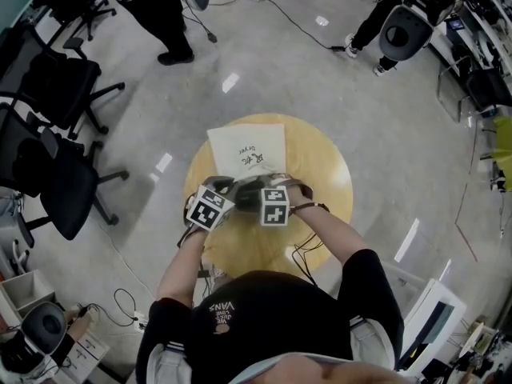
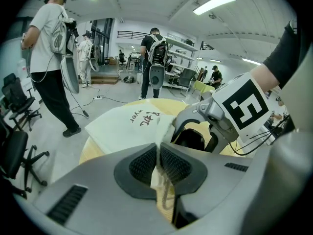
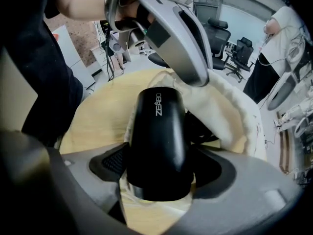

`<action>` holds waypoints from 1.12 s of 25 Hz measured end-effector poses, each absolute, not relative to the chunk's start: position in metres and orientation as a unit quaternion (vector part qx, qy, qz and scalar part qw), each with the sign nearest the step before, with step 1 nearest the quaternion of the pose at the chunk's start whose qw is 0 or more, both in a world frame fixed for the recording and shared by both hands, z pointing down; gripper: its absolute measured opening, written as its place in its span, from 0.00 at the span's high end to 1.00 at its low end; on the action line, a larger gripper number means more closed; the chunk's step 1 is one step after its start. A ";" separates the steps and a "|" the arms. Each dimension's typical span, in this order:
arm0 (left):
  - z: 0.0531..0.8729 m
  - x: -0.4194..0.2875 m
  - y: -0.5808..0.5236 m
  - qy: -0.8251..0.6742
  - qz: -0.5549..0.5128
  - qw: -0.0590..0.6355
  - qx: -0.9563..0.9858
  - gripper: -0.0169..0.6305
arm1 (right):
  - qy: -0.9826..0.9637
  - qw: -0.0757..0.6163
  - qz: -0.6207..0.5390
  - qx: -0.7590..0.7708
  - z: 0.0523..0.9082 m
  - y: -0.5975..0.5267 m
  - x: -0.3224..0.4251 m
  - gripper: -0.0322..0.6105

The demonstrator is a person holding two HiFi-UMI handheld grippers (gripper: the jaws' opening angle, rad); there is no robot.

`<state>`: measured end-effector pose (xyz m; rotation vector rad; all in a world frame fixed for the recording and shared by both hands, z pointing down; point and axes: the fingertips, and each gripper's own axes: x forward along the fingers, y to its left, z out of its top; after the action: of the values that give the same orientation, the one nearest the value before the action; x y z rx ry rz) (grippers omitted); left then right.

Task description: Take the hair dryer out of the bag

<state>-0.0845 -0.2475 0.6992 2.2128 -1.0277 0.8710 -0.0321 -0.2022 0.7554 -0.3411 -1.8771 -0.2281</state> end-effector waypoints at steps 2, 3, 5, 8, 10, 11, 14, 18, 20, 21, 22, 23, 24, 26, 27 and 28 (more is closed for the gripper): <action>0.696 -0.085 -0.248 -0.380 0.320 0.274 0.824 0.92 | -0.796 0.578 -0.096 -0.149 0.759 -0.201 -0.034 0.34; 0.695 -0.084 -0.248 -0.378 0.318 0.273 0.826 0.92 | -0.795 0.580 -0.096 -0.150 0.760 -0.201 -0.034 0.34; 0.695 -0.083 -0.249 -0.378 0.315 0.268 0.829 0.92 | -0.793 0.583 -0.095 -0.151 0.762 -0.201 -0.034 0.34; 0.695 -0.083 -0.247 -0.375 0.317 0.273 0.827 0.92 | -0.790 0.586 -0.090 -0.153 0.765 -0.200 -0.034 0.34; 0.697 -0.084 -0.248 -0.376 0.316 0.269 0.829 0.92 | -0.789 0.588 -0.088 -0.153 0.766 -0.200 -0.035 0.34; 0.697 -0.084 -0.249 -0.377 0.315 0.267 0.829 0.92 | -0.789 0.588 -0.088 -0.154 0.767 -0.200 -0.034 0.34; 0.698 -0.084 -0.249 -0.378 0.313 0.268 0.829 0.92 | -0.787 0.591 -0.083 -0.157 0.769 -0.199 -0.034 0.34; 0.698 -0.083 -0.249 -0.380 0.312 0.271 0.827 0.92 | -0.787 0.591 -0.077 -0.163 0.768 -0.199 -0.034 0.34; 0.697 -0.083 -0.250 -0.380 0.308 0.271 0.829 0.92 | -0.788 0.588 -0.076 -0.164 0.768 -0.200 -0.035 0.33; 0.698 -0.084 -0.250 -0.380 0.307 0.271 0.830 0.92 | -0.790 0.586 -0.076 -0.164 0.768 -0.200 -0.036 0.33; 0.699 -0.085 -0.251 -0.380 0.306 0.271 0.830 0.92 | -0.792 0.583 -0.075 -0.165 0.768 -0.200 -0.037 0.33; 0.700 -0.086 -0.251 -0.381 0.307 0.271 0.829 0.92 | -0.794 0.581 -0.074 -0.165 0.768 -0.201 -0.038 0.33; 0.701 -0.087 -0.251 -0.381 0.308 0.271 0.829 0.92 | -0.795 0.579 -0.074 -0.166 0.768 -0.201 -0.039 0.33; 0.701 -0.088 -0.251 -0.381 0.310 0.271 0.828 0.92 | -0.795 0.578 -0.075 -0.167 0.768 -0.201 -0.039 0.33; 0.701 -0.087 -0.250 -0.381 0.310 0.271 0.828 0.92 | -0.796 0.578 -0.074 -0.165 0.767 -0.200 -0.039 0.33; 0.700 -0.087 -0.250 -0.380 0.310 0.271 0.829 0.92 | -0.797 0.577 -0.074 -0.163 0.767 -0.200 -0.039 0.34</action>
<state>-0.0869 -0.2497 0.7002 2.2321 -1.0231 0.8347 -0.0394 -0.2004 0.7666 -0.3807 -1.8651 -0.1726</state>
